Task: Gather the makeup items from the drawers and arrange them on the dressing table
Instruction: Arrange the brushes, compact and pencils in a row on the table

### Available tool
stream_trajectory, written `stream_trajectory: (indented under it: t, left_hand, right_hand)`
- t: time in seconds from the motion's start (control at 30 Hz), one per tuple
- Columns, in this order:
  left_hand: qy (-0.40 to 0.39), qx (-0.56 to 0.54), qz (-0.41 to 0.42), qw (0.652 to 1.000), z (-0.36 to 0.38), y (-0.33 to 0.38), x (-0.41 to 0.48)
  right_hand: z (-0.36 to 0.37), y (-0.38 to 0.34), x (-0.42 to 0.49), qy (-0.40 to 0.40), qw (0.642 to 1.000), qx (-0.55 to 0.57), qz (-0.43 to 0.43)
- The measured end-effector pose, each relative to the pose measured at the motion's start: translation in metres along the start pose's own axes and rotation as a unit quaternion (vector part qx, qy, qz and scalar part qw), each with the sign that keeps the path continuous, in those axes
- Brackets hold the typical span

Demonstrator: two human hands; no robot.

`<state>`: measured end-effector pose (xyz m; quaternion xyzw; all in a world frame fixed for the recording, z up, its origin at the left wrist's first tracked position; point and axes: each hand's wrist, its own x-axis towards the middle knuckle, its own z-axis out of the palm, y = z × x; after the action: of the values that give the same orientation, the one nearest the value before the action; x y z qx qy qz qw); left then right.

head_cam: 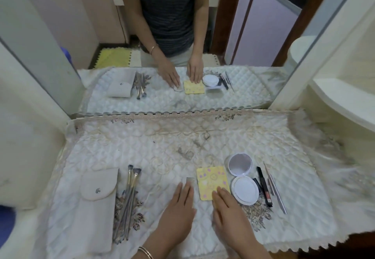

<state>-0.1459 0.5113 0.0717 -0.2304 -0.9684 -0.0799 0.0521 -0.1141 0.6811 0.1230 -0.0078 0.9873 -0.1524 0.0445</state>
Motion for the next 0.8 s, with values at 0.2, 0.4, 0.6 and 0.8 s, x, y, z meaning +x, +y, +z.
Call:
stream_trajectory:
  t: [0.2,0.4,0.6,0.8]
  left_hand:
    - [-0.134,-0.024,-0.033,0.990,-0.030,0.009,0.006]
    - [-0.064,-0.035,-0.066,0.995,-0.040,-0.008,-0.013]
    - [-0.024,-0.077,-0.254,0.964,-0.075,-0.074,-0.044]
    - [-0.088,-0.116,-0.319,0.937,-0.101,-0.094,-0.049]
  right_hand:
    - [0.002,0.004,0.001,0.016,1.000,0.009,0.005]
    - [0.002,-0.003,0.008,0.067,0.998,-0.001,-0.015]
    - [0.010,-0.064,0.020,0.040,0.989,0.088,-0.108]
    - [0.020,-0.156,0.039,-0.102,0.960,0.240,-0.099]
